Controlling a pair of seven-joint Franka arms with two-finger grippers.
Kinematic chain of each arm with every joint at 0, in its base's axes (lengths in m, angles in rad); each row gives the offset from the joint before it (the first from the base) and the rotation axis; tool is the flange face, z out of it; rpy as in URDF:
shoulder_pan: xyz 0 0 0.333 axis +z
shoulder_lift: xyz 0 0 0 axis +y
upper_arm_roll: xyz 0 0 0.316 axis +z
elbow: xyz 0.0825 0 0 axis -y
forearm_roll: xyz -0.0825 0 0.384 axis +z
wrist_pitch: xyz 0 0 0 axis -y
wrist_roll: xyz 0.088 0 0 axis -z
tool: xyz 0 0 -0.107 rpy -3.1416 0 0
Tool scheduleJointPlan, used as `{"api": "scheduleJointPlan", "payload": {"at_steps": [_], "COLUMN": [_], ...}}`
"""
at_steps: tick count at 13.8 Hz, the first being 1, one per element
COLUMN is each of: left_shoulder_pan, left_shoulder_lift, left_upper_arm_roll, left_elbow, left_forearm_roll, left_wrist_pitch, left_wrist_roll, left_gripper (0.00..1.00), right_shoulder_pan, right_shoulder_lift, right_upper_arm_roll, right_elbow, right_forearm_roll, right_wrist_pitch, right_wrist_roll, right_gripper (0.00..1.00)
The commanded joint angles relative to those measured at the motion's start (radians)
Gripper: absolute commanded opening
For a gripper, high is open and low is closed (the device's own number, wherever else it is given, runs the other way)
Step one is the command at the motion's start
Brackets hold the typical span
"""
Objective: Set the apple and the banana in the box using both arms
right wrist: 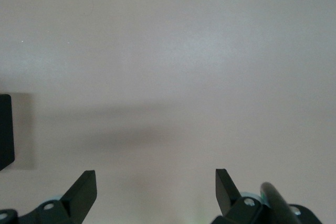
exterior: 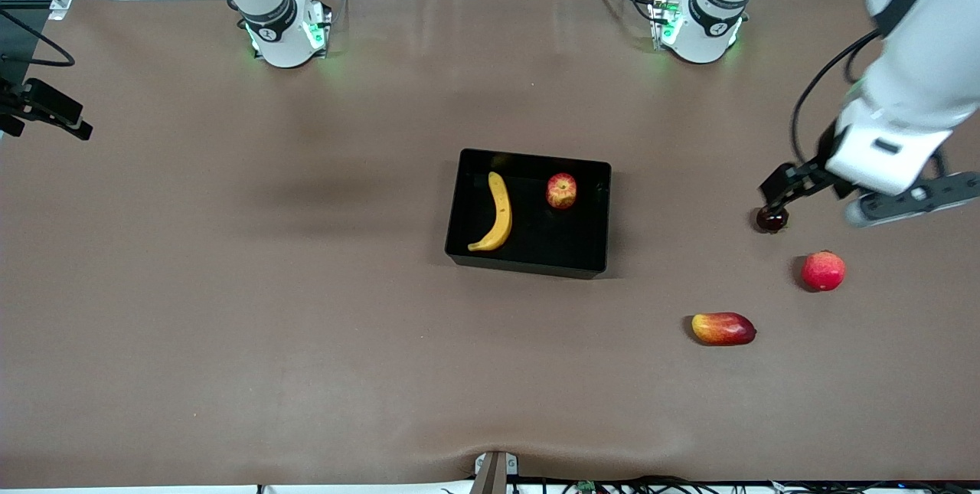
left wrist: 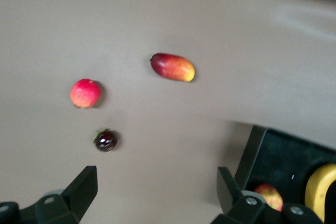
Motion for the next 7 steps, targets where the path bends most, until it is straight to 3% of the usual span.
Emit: {"api": "scheduleJointPlan", "payload": {"at_steps": [1,3,7], "left_shoulder_pan": [-0.048,-0.109,-0.114], "left_shoulder_lift": [-0.089,-0.131,-0.235], "left_upper_arm_roll": [0.103,0.205,0.219], "left_elbow": [-0.053,-0.081,-0.211], "left_forearm_roll": [-0.099,-0.139,-0.147], "left_wrist_pitch": [-0.066,-0.092,-0.085], "left_wrist_roll": [0.119,0.159,0.178], "left_gripper": [1.00,1.00,1.00], "right_shoulder_pan": [-0.016,-0.017,-0.019], "right_shoulder_lift": [0.009,0.009,0.015], "right_upper_arm_roll": [0.012,0.012,0.012], "right_elbow": [0.018,0.018,0.020], "right_forearm_roll": [-0.005,-0.005,-0.005], "right_wrist_pitch": [-0.002,-0.002,-0.002], "right_wrist_roll": [-0.009,-0.009,-0.009], "right_gripper": [1.00,1.00,1.00]}}
